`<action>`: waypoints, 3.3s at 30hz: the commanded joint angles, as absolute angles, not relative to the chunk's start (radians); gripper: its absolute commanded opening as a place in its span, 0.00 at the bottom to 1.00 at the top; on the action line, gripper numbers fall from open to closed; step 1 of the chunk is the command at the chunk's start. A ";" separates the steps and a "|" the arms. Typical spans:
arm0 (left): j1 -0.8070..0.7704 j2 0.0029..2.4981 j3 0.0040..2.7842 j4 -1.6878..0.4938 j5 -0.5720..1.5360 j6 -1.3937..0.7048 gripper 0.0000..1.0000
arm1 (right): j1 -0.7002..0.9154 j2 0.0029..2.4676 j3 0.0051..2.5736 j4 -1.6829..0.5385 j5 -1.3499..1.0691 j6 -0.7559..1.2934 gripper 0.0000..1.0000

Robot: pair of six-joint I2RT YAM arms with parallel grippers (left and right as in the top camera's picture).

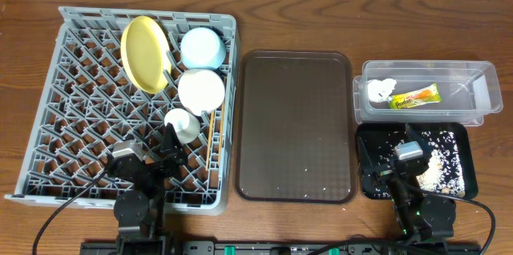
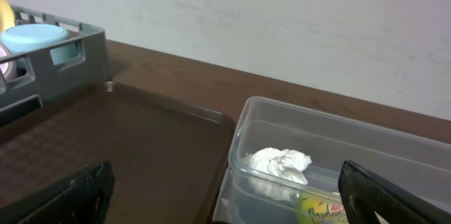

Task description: Sort waste into correct bins and load items into the dishwasher

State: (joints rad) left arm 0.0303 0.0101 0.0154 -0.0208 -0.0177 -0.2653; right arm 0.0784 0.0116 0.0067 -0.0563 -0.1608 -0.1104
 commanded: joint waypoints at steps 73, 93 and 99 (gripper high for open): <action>0.033 0.004 0.004 -0.048 0.239 0.070 0.98 | 0.073 0.007 0.006 -0.060 -0.165 -0.118 0.99; 0.033 0.004 0.004 -0.048 0.239 0.070 0.98 | 0.073 0.007 0.006 -0.060 -0.165 -0.118 0.99; 0.033 0.004 0.004 -0.048 0.239 0.070 0.98 | 0.073 0.007 0.006 -0.060 -0.165 -0.118 0.99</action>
